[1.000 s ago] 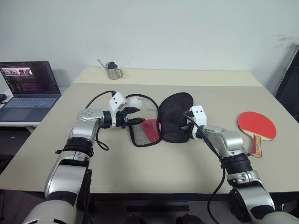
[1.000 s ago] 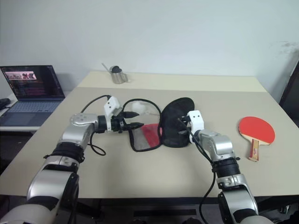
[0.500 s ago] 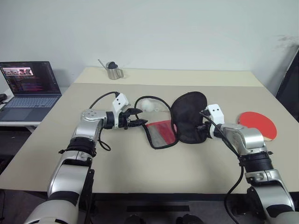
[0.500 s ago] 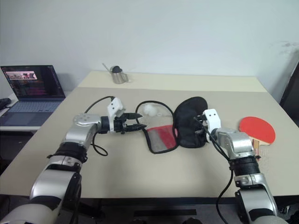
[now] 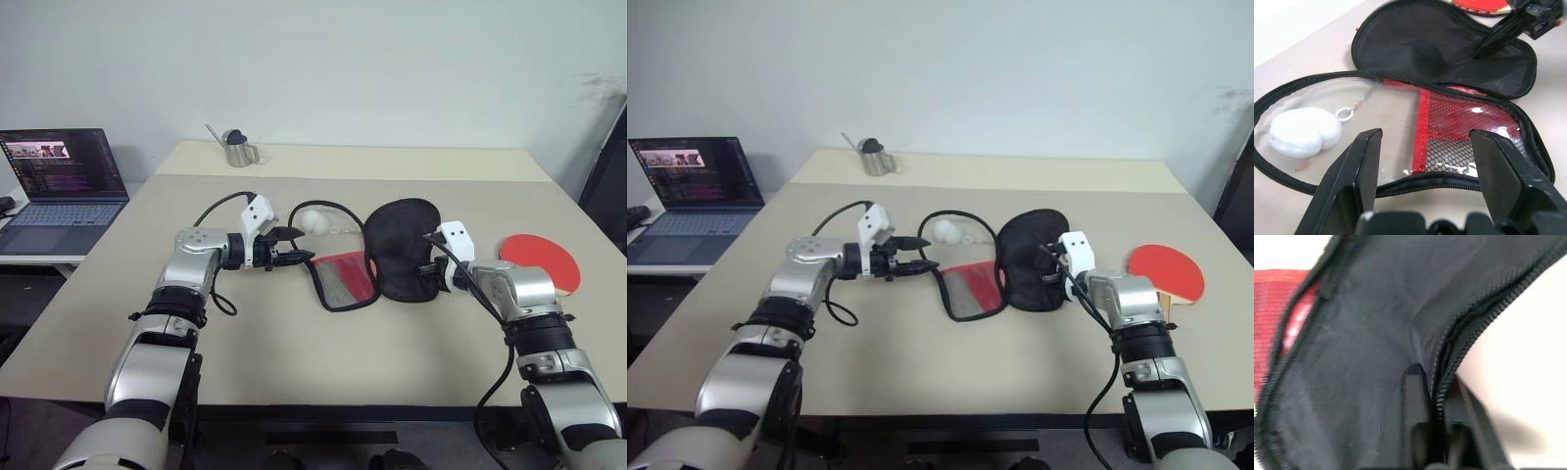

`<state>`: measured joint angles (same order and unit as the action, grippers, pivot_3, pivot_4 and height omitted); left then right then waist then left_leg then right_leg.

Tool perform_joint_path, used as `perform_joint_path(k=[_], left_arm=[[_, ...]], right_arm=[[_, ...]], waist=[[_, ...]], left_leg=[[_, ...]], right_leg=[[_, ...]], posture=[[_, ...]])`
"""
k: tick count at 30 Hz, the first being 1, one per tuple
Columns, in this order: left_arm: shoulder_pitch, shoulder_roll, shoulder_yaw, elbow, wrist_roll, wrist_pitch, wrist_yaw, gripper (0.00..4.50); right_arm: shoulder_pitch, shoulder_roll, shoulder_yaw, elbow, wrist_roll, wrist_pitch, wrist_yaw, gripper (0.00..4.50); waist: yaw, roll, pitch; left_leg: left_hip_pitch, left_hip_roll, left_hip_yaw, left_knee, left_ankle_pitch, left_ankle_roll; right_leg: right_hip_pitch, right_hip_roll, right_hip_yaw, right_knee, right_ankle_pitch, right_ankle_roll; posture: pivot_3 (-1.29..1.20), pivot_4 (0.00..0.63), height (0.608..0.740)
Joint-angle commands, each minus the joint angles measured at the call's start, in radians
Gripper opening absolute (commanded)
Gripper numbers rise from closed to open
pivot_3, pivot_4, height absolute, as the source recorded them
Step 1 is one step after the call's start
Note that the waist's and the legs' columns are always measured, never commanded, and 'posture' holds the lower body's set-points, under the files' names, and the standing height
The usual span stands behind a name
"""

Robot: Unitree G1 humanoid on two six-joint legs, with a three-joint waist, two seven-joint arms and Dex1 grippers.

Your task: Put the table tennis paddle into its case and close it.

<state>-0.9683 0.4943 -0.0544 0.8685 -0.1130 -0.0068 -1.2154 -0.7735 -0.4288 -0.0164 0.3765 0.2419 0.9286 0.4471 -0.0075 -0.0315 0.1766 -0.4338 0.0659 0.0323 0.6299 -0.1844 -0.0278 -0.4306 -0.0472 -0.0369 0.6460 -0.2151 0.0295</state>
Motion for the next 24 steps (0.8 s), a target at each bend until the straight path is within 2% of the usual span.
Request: perform_joint_path(k=[1, 6, 9, 18, 24], left_arm=[[-0.033, -0.005, 0.012, -0.037, -0.014, -0.002, -0.006, 3.09], [-0.031, -0.017, 0.014, -0.041, -0.017, 0.001, -0.005, 3.09], [-0.032, -0.031, 0.021, -0.055, -0.033, 0.013, -0.009, 3.09], [-0.029, -0.091, 0.022, -0.245, -0.126, 0.131, -0.066, 3.09], [-0.013, -0.120, -0.038, -0.362, -0.131, 0.150, -0.120, 3.09]], right_arm=[[-0.033, -0.032, -0.035, -0.021, -0.013, -0.023, -0.014, 1.71], [-0.033, -0.057, -0.038, -0.032, -0.033, -0.050, -0.027, 3.57], [-0.023, -0.080, -0.074, -0.071, -0.037, -0.062, -0.060, 4.46], [0.176, -0.056, -0.226, -0.593, 0.101, 0.200, -0.115, 4.46], [0.332, -0.034, -0.318, -0.870, 0.089, 0.332, -0.225, 4.46]], waist=[[0.000, 0.000, 0.000], [0.000, 0.000, 0.000], [0.000, 0.000, 0.000], [0.005, 0.000, 0.000], [0.006, 0.001, 0.000]], left_leg=[[0.000, 0.000, 0.000, 0.000, 0.000, 0.000], [0.000, 0.000, 0.000, 0.000, 0.000, 0.000], [0.000, 0.000, 0.000, 0.000, 0.000, 0.000], [-0.001, 0.000, 0.000, -0.001, 0.000, 0.000], [0.000, 0.000, -0.001, 0.000, 0.000, 0.000]], right_leg=[[0.000, 0.000, 0.000, 0.000, 0.000, 0.000], [0.000, 0.000, 0.000, 0.000, 0.000, 0.000], [0.000, 0.000, 0.000, 0.000, 0.000, 0.000], [0.000, 0.000, 0.000, 0.000, -0.001, 0.000], [0.000, 0.000, 0.000, 0.001, -0.001, 0.000]], posture=[[0.00, 0.150, 0.740], [0.00, 0.150, 0.740], [0.00, 0.150, 0.740], [0.00, 0.150, 0.740], [0.00, 0.150, 0.740]])
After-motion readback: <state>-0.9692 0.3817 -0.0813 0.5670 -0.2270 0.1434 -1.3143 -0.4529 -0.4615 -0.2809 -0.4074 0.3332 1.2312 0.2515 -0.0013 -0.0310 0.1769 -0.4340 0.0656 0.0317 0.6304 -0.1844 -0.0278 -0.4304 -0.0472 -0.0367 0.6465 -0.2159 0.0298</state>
